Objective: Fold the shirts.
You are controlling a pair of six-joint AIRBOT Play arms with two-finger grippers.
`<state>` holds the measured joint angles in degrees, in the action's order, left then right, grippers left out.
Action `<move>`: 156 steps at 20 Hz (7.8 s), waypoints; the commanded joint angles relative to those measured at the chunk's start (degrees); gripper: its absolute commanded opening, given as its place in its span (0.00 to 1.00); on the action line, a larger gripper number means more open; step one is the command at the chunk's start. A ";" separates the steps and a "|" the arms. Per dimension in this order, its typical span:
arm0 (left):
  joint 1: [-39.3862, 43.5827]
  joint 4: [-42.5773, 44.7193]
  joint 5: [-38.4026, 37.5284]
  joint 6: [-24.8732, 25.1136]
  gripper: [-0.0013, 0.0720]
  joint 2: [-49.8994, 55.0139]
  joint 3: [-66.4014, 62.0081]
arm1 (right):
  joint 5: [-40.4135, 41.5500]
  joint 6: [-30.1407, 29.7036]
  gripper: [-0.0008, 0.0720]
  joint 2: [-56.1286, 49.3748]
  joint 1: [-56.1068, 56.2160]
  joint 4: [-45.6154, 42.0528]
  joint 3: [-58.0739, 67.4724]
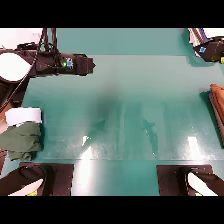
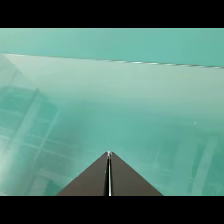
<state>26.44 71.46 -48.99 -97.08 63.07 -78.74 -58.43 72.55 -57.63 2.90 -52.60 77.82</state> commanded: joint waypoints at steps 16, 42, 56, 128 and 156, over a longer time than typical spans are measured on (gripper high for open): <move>-0.39 4.92 3.96 0.79 0.05 -0.22 -0.46 | -3.10 0.00 0.03 0.04 0.09 0.04 0.04; -40.24 35.60 -5.03 -0.66 0.06 -5.09 37.44 | -3.06 0.00 0.03 0.04 0.09 0.04 0.04; -22.75 24.50 -16.96 1.53 0.04 -14.67 -11.19 | 13.92 0.02 0.03 9.18 0.09 0.55 0.04; -11.87 -12.26 -7.72 16.74 0.05 24.37 -4.87 | -6.99 -1.03 0.62 -38.36 15.30 3.56 -7.26; -11.89 -3.98 -11.58 16.48 0.05 -6.60 -16.65 | -13.31 3.61 0.03 6.71 13.18 -5.97 -7.37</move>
<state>14.59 66.41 -58.19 -80.66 55.66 -99.09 -70.26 74.13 -56.05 15.99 -58.11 81.28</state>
